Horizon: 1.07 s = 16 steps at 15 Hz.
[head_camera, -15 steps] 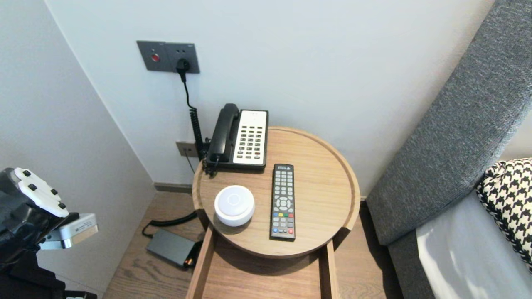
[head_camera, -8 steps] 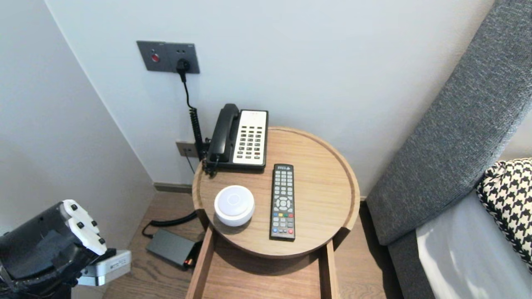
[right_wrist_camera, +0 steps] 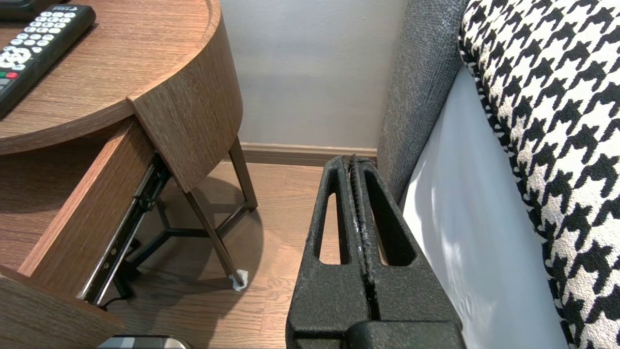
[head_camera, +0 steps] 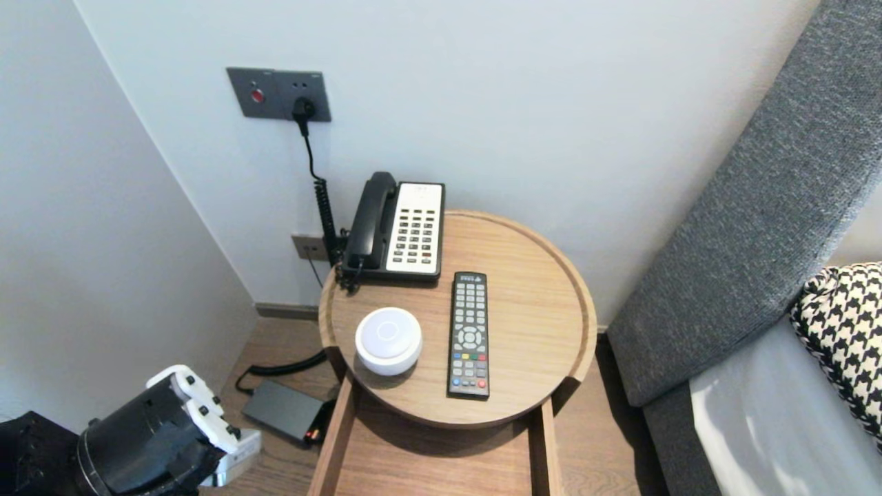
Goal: Close the nightstand drawer
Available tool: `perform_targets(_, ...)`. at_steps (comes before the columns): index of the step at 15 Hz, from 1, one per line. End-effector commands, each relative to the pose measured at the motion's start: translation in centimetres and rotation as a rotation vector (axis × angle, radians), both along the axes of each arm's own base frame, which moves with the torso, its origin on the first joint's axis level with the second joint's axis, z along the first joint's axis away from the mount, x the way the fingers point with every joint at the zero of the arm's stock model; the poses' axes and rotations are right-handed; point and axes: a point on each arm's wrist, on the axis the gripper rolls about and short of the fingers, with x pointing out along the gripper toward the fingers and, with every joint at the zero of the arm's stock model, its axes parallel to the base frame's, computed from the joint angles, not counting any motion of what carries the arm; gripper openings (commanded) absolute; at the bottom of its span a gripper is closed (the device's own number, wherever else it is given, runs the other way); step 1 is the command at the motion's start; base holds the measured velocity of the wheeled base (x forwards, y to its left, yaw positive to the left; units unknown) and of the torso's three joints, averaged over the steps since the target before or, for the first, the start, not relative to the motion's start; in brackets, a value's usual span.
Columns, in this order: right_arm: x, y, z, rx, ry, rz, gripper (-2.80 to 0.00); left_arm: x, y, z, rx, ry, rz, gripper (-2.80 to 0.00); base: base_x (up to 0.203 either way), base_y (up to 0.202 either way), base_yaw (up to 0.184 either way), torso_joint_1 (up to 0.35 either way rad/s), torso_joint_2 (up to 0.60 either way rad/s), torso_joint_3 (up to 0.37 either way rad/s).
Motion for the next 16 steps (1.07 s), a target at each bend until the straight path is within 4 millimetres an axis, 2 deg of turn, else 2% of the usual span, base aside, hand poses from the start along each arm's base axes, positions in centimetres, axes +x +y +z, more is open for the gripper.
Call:
perform_targets(1,0.2,0.0,-0.7,0.000,0.025,0.001,-2.80,0.3,-0.8,-1.0,0.027,0.014,-0.012,-2.80,0.000,0.000,0.000,0.000,0.00,0.000)
perform_targets(6,0.2,0.0,-0.7,0.000,0.025,0.001,-2.80,0.8,-2.3,-2.2,0.024,0.012,-0.031,-2.80,0.000,0.000,0.000,0.000,0.00,0.000)
perform_targets(16,0.2,0.0,-0.7,0.000,0.025,0.001,-2.80,1.7,-3.8,-2.5,-0.014,-0.063,-0.006,-2.80,0.000,0.000,0.000,0.000,0.00,0.000)
